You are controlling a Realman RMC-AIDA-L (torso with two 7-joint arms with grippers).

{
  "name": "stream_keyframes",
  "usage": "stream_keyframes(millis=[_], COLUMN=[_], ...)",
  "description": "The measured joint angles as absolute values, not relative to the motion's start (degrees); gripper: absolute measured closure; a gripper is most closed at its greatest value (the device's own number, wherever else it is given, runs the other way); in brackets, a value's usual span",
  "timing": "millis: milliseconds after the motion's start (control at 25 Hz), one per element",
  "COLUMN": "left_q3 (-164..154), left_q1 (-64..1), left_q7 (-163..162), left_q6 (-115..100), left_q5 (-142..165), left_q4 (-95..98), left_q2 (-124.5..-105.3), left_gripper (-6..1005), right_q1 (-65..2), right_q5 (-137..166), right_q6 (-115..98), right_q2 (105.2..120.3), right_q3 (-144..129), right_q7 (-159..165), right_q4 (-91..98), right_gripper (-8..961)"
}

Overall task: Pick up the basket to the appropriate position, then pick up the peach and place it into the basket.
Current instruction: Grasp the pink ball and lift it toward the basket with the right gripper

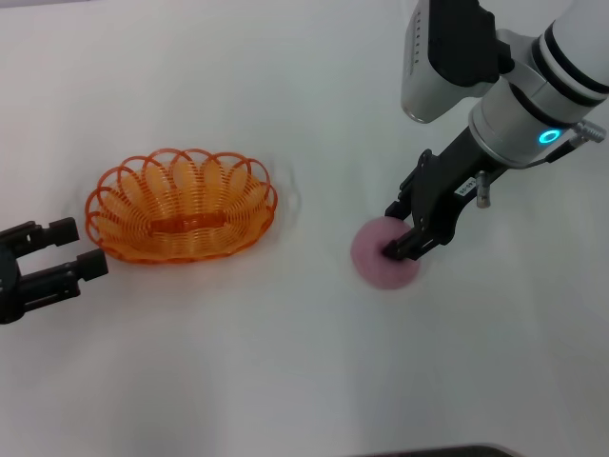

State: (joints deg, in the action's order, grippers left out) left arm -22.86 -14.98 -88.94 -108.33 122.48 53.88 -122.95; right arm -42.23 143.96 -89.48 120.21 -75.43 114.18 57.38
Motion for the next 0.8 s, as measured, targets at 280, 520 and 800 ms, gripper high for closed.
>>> stream_keyframes(millis=[280,520,800], left_q3=[-23.09,-23.05,-22.88], left_q1=[-15.06,-15.04,-14.99], left_q7=[-89.53,-89.56,-89.75], left_q6=[-108.36,-108.44,-108.65], left_q5=[122.33,122.34,122.35], left_q4=[53.27,53.26,53.26], left_q2=[-123.03,-123.02,-122.85], left_gripper=[239,240,241], right_q1=[-42.28,-42.53,-42.38], right_q5=[143.88,143.38,140.95], right_q6=[-90.25,-90.57,-91.8], right_q2=[120.23,120.06,119.6], right_q3=[-75.51,-75.49,-73.69], right_q7=[114.9,114.94,114.35], right_q4=[57.98,58.01,60.87], right_gripper=[514,654,791])
